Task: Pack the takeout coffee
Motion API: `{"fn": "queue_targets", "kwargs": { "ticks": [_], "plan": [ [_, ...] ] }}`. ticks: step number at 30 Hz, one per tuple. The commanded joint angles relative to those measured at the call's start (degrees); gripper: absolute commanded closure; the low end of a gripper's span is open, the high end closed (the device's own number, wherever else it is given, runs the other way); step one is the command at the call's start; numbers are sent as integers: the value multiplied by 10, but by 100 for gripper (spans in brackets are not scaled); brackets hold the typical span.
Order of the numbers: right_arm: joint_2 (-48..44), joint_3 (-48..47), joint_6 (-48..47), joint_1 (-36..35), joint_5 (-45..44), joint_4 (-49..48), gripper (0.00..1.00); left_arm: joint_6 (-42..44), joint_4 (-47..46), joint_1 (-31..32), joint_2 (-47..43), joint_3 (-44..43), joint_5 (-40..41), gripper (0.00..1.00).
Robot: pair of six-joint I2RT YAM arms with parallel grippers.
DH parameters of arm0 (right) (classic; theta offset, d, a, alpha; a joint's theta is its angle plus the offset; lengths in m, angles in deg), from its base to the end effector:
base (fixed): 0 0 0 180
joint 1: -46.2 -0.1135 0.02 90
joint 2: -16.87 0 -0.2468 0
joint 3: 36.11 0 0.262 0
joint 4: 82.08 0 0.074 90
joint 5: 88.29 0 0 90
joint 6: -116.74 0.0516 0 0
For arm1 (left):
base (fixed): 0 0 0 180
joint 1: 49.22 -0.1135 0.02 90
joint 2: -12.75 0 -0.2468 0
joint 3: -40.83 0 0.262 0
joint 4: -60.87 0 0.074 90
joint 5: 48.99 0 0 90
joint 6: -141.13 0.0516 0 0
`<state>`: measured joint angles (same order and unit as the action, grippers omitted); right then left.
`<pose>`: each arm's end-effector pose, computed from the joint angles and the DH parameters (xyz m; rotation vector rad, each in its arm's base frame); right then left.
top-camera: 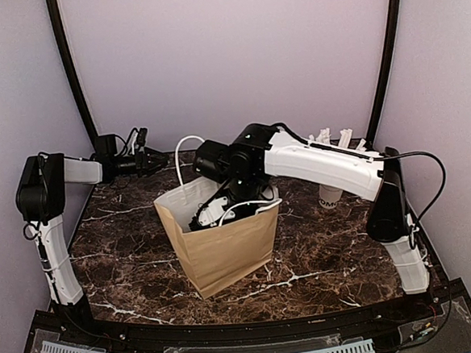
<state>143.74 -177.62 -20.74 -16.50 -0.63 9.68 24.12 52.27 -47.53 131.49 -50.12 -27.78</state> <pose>0.2081 0.3985 0.2548 -2.3853 1.6728 -0.0154 0.4564 -0.0616 0.1773 0.4455 1.8865 -1.4630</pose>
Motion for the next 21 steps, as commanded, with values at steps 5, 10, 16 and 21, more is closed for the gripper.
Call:
{"fn": "queue_targets", "kwargs": {
  "ticks": [5,10,16,21],
  "plan": [
    [-27,-20,28,-6,20,26,1,46,42,11,-32,-1,-11,37],
    [-40,-27,37,-9,20,26,1,49,46,15,-37,-2,-9,38],
    [-61,-28,49,-13,21,25,1,65,67,27,-54,-3,3,38],
    [-80,-16,51,-12,21,26,1,117,138,67,-147,-12,35,39]
  ]
}}
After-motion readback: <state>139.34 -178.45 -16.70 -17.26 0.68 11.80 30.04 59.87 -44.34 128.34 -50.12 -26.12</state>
